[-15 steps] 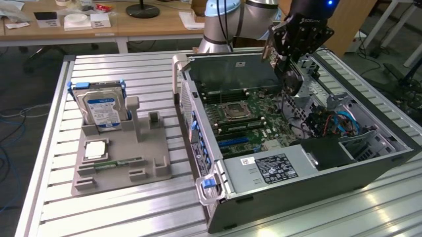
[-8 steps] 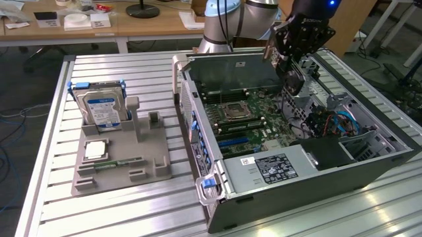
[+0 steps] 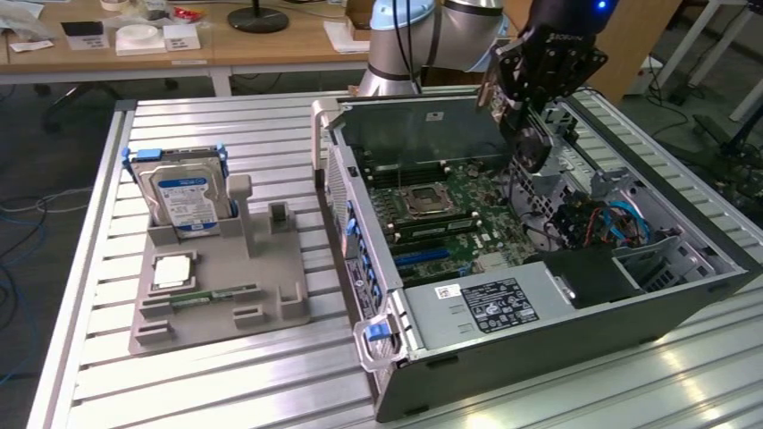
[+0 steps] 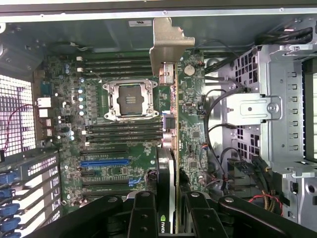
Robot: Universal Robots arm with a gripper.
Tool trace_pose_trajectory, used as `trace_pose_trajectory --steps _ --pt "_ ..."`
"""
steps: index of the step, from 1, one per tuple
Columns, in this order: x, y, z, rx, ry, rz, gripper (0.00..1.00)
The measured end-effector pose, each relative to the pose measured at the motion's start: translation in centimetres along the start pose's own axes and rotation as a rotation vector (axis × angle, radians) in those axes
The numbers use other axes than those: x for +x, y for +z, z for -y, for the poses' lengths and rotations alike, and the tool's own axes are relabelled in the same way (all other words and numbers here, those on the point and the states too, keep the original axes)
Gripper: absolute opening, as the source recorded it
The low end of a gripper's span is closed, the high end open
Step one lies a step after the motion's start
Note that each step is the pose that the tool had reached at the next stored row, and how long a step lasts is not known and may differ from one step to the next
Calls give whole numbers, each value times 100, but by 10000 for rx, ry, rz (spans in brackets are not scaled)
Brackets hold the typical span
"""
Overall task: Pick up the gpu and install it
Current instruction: 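Pick up the gpu and move the gpu toward the slot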
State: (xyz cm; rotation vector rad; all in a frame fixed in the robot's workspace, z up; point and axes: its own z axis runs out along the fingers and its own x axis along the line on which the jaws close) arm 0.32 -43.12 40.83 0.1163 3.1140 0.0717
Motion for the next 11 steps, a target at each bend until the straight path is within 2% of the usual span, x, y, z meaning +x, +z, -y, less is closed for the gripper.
trace_pose_trajectory --steps 11 --pt "-31 1 -2 0 1 0 27"
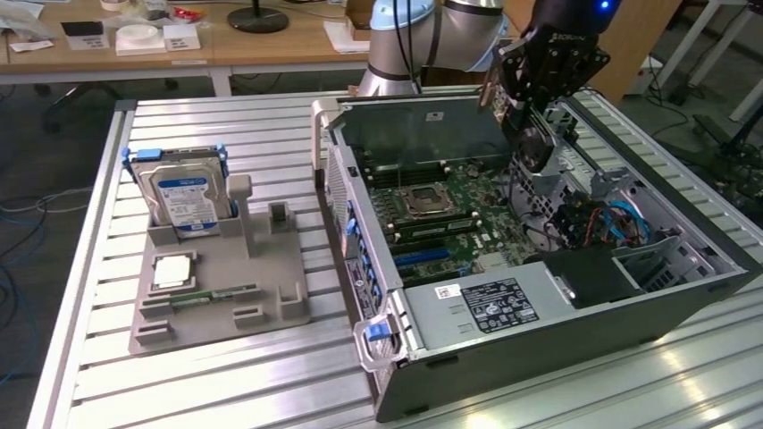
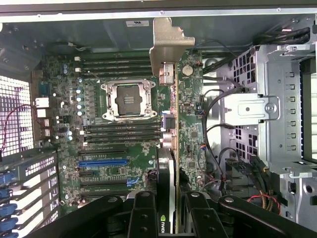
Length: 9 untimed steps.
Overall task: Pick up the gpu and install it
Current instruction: 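Pick up the gpu and move the gpu toward the slot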
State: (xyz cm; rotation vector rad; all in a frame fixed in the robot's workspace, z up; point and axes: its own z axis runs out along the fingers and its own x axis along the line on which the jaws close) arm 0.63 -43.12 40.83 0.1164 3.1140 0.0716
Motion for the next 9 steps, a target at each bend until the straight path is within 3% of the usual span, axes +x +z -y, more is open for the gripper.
trace_pose_trajectory --steps 9 --pt "-19 1 -1 -1 0 0 27"
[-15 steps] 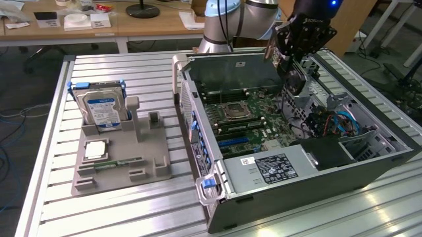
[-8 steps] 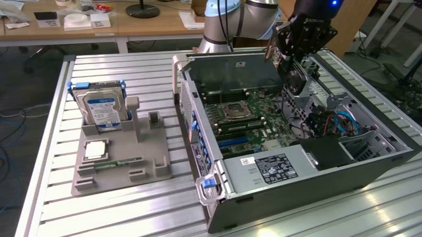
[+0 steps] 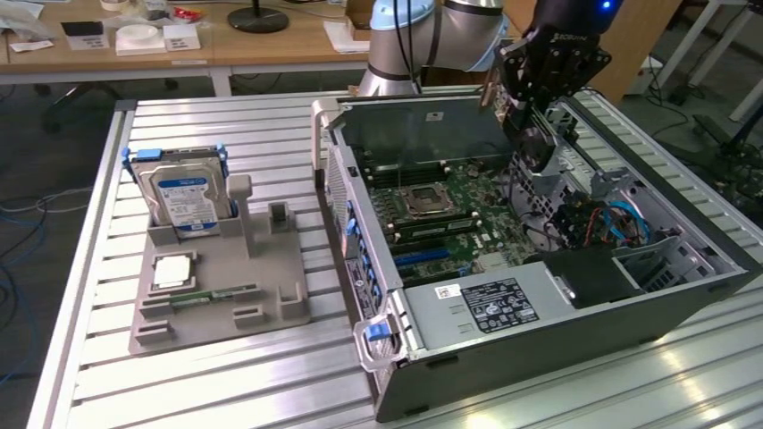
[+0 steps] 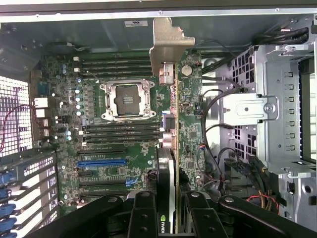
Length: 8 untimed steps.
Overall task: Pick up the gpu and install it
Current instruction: 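Pick up the gpu and move the gpu toward the slot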
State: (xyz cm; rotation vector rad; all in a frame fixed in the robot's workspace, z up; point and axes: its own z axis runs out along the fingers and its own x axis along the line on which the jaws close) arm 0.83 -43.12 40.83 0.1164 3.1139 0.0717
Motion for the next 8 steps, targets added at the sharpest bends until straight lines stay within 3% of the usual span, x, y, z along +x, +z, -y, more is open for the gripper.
trace_pose_trajectory --steps 8 --pt "-12 0 -1 1 0 -1 27"
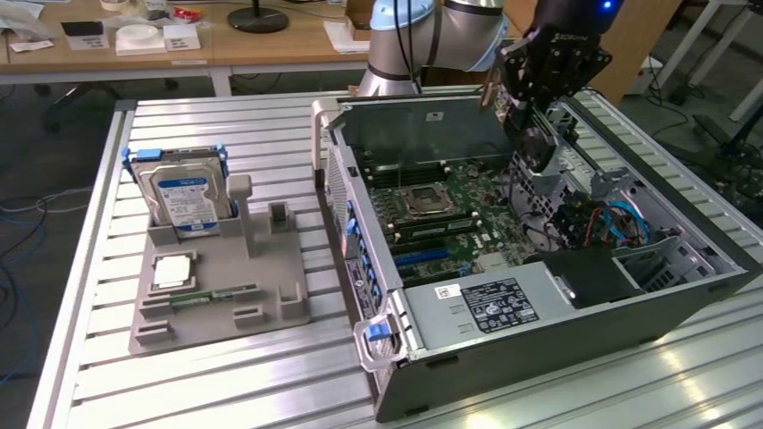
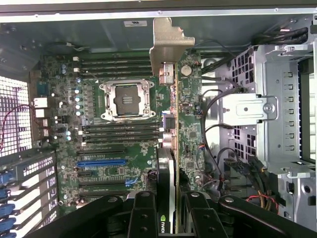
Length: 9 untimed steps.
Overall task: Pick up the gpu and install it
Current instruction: 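Pick up the gpu and move the gpu toward the slot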
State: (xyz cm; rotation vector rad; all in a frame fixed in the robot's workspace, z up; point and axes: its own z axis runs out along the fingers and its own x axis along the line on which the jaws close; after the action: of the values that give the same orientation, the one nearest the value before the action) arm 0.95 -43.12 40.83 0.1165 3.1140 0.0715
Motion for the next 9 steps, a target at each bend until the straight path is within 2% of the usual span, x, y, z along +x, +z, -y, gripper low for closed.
trace_pose_trajectory --steps 5,9 --pt "-43 1 -3 0 -1 0 27" --pt "-128 4 -9 -1 -1 0 27"
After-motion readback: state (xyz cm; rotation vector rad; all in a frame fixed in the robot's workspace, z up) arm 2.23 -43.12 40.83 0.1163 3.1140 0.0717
